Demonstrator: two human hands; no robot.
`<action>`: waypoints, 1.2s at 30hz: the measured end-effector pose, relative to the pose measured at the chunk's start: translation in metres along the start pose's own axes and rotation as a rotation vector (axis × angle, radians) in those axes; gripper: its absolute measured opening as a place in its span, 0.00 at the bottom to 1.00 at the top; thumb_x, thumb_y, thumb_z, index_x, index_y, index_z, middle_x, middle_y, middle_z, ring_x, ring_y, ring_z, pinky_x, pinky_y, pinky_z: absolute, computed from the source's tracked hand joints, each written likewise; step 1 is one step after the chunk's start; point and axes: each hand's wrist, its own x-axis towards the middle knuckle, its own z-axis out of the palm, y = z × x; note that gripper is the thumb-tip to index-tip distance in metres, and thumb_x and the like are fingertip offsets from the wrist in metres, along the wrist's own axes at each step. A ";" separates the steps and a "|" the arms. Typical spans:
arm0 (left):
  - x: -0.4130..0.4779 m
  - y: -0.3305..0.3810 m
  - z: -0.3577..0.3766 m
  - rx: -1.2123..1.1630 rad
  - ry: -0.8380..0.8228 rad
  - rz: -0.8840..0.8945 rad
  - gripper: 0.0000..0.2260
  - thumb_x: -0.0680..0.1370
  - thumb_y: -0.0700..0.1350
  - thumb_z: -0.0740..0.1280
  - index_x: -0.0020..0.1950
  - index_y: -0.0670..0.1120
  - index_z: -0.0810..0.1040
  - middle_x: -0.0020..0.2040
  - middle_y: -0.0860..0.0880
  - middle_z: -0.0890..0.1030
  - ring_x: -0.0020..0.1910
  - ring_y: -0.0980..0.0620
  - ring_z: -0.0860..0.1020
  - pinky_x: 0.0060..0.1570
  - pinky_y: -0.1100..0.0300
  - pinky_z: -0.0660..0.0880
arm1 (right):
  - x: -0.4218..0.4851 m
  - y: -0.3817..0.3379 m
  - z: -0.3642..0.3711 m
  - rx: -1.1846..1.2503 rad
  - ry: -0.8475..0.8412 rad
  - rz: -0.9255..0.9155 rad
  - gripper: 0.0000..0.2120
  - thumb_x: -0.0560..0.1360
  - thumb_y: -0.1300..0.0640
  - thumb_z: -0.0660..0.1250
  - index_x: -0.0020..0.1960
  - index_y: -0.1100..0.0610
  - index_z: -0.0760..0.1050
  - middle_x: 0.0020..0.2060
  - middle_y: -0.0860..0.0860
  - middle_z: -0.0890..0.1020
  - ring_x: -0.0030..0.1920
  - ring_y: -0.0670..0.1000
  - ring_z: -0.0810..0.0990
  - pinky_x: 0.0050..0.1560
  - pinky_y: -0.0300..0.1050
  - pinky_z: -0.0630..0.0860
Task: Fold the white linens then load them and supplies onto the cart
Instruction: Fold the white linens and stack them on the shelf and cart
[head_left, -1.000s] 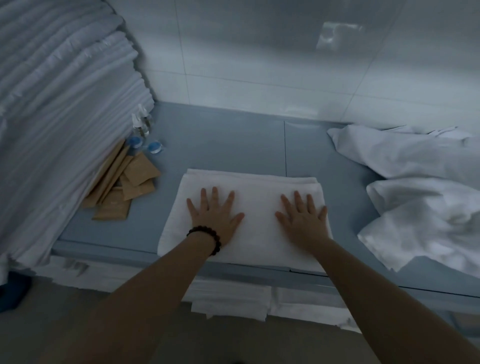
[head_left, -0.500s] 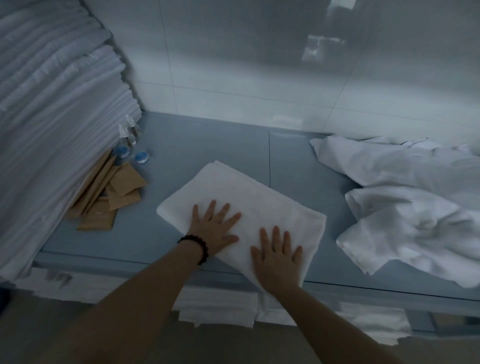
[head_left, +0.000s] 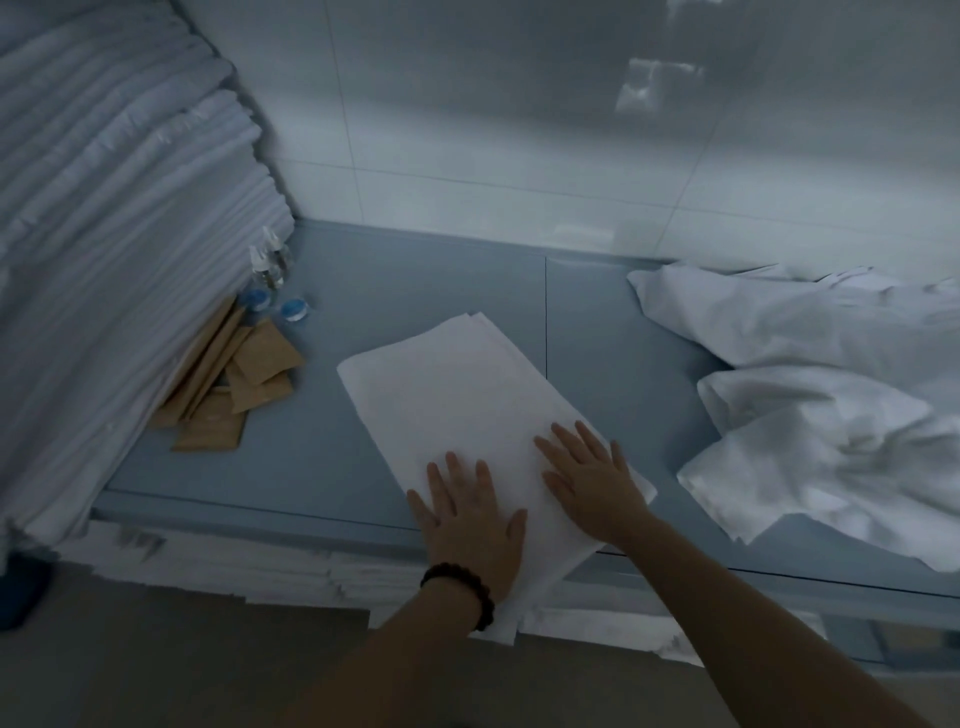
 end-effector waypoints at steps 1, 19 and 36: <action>0.001 0.000 0.003 0.008 0.011 -0.010 0.34 0.79 0.65 0.42 0.77 0.48 0.35 0.77 0.40 0.33 0.75 0.37 0.34 0.68 0.36 0.31 | 0.002 0.006 0.004 -0.056 -0.035 -0.037 0.25 0.82 0.41 0.46 0.77 0.39 0.44 0.78 0.42 0.45 0.77 0.49 0.41 0.74 0.59 0.41; 0.059 -0.117 -0.034 0.309 -0.005 0.199 0.32 0.76 0.69 0.38 0.75 0.57 0.32 0.78 0.45 0.37 0.76 0.43 0.34 0.69 0.35 0.34 | -0.008 -0.109 0.039 0.228 -0.026 0.289 0.29 0.81 0.39 0.42 0.77 0.46 0.36 0.77 0.48 0.35 0.76 0.56 0.33 0.72 0.63 0.34; -0.012 -0.162 -0.039 0.227 -0.010 0.265 0.30 0.82 0.48 0.55 0.79 0.51 0.41 0.79 0.48 0.39 0.77 0.43 0.38 0.74 0.45 0.40 | -0.060 -0.097 0.029 0.004 0.132 -0.019 0.30 0.74 0.70 0.62 0.74 0.59 0.63 0.74 0.56 0.63 0.74 0.58 0.62 0.74 0.56 0.54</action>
